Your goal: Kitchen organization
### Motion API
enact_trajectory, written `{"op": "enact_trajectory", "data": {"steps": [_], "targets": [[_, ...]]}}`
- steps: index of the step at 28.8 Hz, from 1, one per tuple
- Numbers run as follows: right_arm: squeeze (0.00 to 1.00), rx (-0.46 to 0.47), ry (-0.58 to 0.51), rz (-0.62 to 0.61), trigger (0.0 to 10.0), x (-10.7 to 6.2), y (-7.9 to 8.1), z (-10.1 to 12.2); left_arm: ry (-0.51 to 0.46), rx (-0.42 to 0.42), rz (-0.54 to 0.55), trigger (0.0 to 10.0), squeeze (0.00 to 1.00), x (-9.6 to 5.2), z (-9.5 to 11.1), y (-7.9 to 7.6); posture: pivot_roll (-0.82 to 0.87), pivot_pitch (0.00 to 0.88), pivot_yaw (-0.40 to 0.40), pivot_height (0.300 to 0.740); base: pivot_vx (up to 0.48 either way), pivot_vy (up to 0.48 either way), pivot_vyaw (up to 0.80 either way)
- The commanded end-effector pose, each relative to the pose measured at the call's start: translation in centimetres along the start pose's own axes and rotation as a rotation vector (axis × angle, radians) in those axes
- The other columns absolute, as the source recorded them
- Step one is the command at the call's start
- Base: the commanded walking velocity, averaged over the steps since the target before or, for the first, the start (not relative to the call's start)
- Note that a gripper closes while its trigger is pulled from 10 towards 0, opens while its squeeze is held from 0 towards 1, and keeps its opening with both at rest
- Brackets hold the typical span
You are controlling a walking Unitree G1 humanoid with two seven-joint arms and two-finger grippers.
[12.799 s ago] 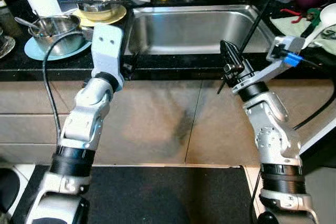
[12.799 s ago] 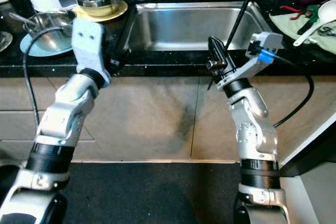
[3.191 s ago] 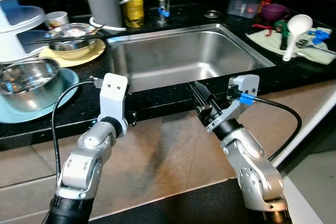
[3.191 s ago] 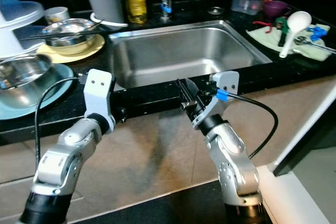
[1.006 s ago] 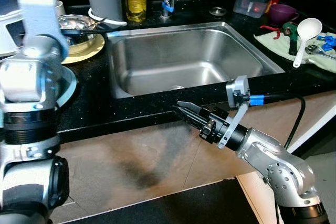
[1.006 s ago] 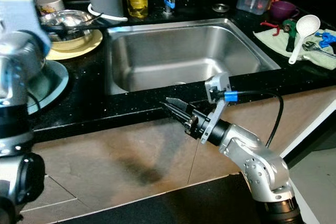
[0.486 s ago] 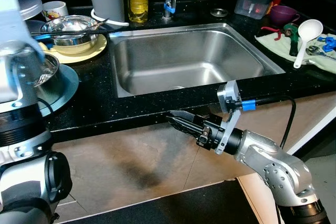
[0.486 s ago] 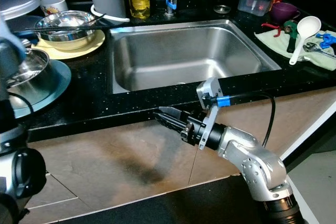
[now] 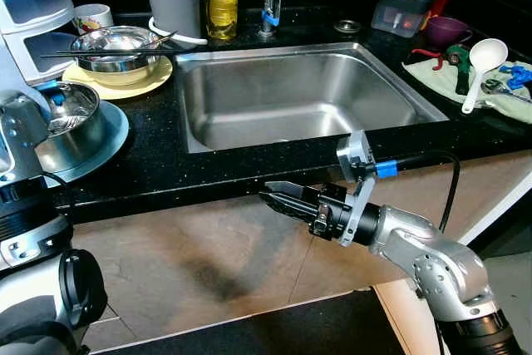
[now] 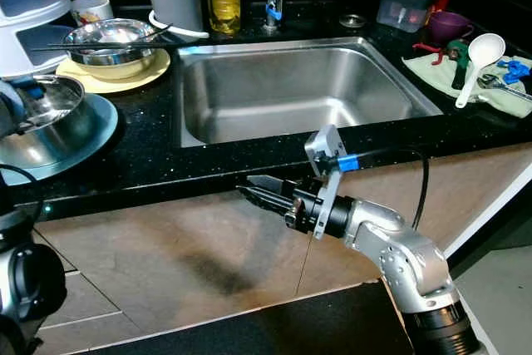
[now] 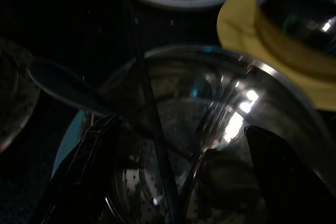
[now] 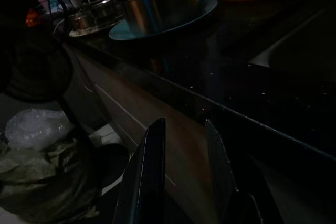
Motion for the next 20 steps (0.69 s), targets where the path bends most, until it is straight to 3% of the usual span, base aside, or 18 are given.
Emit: {"op": "enact_trajectory", "data": {"steps": [1,8,17,18,20], "targets": [[0.00,-0.013,0.006,-0.002,10.0,0.0,-0.1,-0.1,0.010,0.020,0.000,10.0,0.00,0.3,-0.4,0.2,-0.01,0.149,-0.036,0.740,0.000,0.000,0.00],[0.00,-0.028,-0.004,-0.014,10.0,0.0,-0.4,0.1,0.028,0.073,-0.052,10.0,0.00,1.1,-1.2,-0.9,-0.01,0.152,-0.030,0.740,0.000,0.000,0.00],[0.00,-0.039,-0.004,-0.009,10.0,-0.1,-0.4,0.2,0.027,0.059,-0.059,10.0,0.00,1.4,-1.0,-0.9,-0.02,0.151,-0.022,0.740,0.000,0.000,0.00],[0.00,-0.041,-0.003,-0.004,10.0,-0.1,-0.4,0.2,0.026,0.052,-0.056,9.4,0.00,1.4,-0.9,-0.8,-0.02,0.151,-0.023,0.740,0.000,0.000,0.00],[0.00,-0.043,-0.002,-0.001,10.0,-0.1,-0.3,0.3,0.024,0.049,-0.054,9.4,0.00,1.4,-0.9,-0.7,-0.02,0.151,-0.023,0.740,0.000,0.000,0.00]]}}
Point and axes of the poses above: a point about 5 cm out from each wrist's last joint towards the gripper, its own x axis pointing out of the wrist towards the gripper, its own z axis along the axis of the wrist's last joint, y = z × x, the point moved 4 cm from there along x, pointing out of the wrist towards the gripper
